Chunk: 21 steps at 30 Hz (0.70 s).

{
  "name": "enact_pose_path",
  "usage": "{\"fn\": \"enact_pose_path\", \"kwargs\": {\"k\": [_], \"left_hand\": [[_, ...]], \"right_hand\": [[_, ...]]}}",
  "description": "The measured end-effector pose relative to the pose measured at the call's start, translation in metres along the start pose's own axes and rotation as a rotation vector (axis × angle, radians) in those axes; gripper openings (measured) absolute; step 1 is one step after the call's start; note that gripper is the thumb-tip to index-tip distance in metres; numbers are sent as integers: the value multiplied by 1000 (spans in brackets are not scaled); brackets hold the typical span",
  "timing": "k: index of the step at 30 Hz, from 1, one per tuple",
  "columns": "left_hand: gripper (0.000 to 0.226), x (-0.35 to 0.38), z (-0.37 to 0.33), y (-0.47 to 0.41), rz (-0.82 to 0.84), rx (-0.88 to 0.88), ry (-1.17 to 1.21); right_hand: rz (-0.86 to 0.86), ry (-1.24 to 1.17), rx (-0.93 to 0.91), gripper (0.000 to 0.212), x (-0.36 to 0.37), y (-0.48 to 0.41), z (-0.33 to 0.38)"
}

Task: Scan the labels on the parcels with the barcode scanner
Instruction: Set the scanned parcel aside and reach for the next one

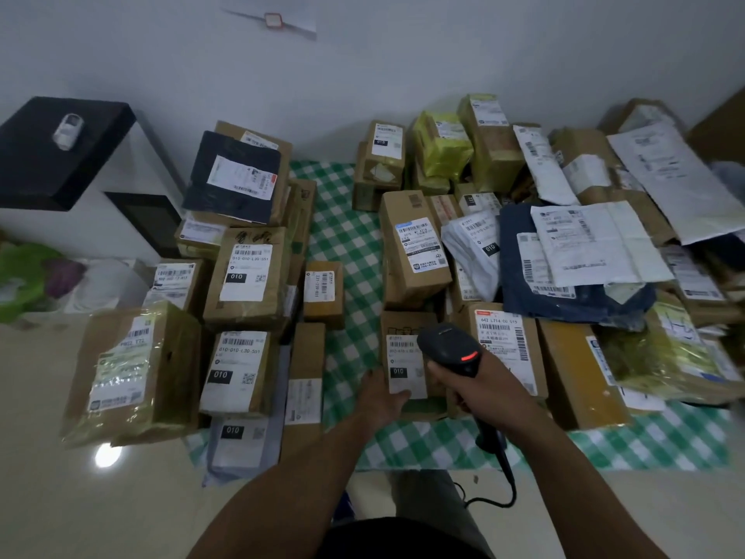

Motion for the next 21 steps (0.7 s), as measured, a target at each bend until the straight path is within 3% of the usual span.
{"fn": "enact_pose_path", "kwargs": {"k": [5, 13, 16, 21], "left_hand": [[52, -4, -2, 16, -6, 25, 186], [65, -24, -6, 53, 17, -56, 341], [68, -37, -7, 69, 11, -15, 336], [93, -63, 1, 92, -68, 141, 471]], "right_hand": [[-1, -17, 10, 16, -1, 1, -3], [-13, 15, 31, 11, -3, -1, -5], [-16, 8, 33, 15, -3, -2, -5], [-14, 7, 3, 16, 4, -1, 5]]}}
Point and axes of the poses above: each hand's wrist, its own y-axis away from the middle knuckle, its own x-axis out of the palm, z = x × y, the point moved 5 cm from there along -y, towards the middle knuckle, and after that the axes turned 10 degrees about z, right-handed, at the moved point
